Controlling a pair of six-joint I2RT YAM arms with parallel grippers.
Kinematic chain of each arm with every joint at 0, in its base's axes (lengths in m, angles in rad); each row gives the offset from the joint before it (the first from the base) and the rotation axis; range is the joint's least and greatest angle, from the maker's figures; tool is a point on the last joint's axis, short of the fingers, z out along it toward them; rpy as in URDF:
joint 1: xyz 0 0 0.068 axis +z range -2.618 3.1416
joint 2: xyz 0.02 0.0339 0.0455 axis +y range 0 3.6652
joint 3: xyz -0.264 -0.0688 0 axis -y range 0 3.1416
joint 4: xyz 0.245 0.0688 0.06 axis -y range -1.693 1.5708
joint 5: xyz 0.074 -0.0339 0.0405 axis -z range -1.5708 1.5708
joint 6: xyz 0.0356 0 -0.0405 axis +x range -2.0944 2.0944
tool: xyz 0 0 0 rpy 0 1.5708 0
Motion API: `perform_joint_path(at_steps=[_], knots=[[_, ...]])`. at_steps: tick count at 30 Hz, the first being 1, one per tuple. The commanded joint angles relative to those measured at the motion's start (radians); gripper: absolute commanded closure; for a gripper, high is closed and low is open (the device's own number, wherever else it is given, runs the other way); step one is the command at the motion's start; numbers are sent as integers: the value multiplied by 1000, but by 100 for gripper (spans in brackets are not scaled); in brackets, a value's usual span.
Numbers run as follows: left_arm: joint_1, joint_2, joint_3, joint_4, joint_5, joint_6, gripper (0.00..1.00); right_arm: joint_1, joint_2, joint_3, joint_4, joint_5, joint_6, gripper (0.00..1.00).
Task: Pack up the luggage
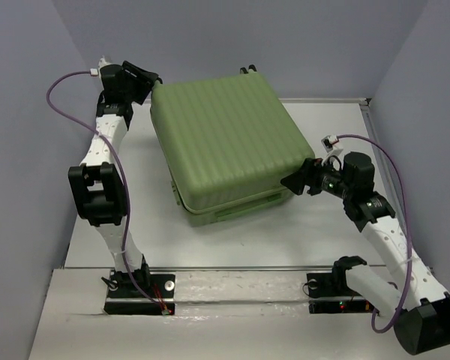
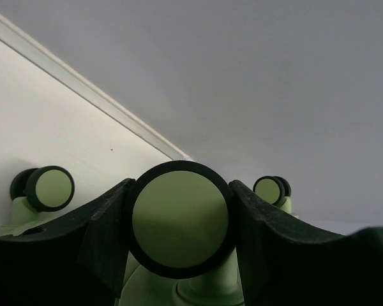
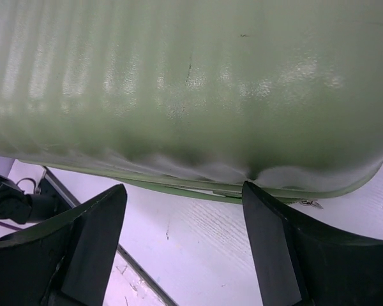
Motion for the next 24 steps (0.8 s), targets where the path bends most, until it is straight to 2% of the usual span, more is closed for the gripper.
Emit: perform_joint_path(at_steps=[1, 7, 8, 9, 10, 11, 12, 13, 14, 18, 19, 21, 23, 24], knots=[[-8, -32, -3, 83, 127, 30, 94, 3, -75, 23, 7, 22, 6, 23], [12, 10, -17, 77, 125, 53, 94, 3, -144, 20, -28, 3, 19, 27], [15, 20, -14, 79, 127, 56, 94, 3, -161, 2, -31, 7, 23, 30], [16, 24, -14, 77, 127, 59, 94, 3, -168, -9, -31, 20, 31, 36], [16, 27, -13, 77, 127, 61, 94, 3, -193, -23, -30, 34, 35, 51], [18, 37, -11, 77, 127, 65, 94, 3, -202, -53, -31, 55, 42, 57], [18, 41, -8, 74, 128, 67, 94, 3, -213, -69, -31, 115, 63, 69], [19, 46, -5, 74, 128, 72, 93, 3, -222, -85, -30, 115, 78, 69], [19, 55, 0, 67, 124, 76, 91, 3, -228, -104, -31, 181, 98, 75], [22, 69, 1, 54, 115, 98, 54, 3, -234, -199, 10, 289, 173, 75], [22, 69, 1, 51, 113, 108, 35, 3, -239, -234, 22, 316, 189, 75], [27, 54, -6, 45, 98, 128, 14, 3, -244, -262, 56, 353, 181, 68], [31, 22, -13, 33, 73, 151, 8, 3, -238, -264, 61, 396, 166, 57], [31, 6, -19, 28, 61, 164, 1, 3, -225, -267, 69, 419, 154, 53]])
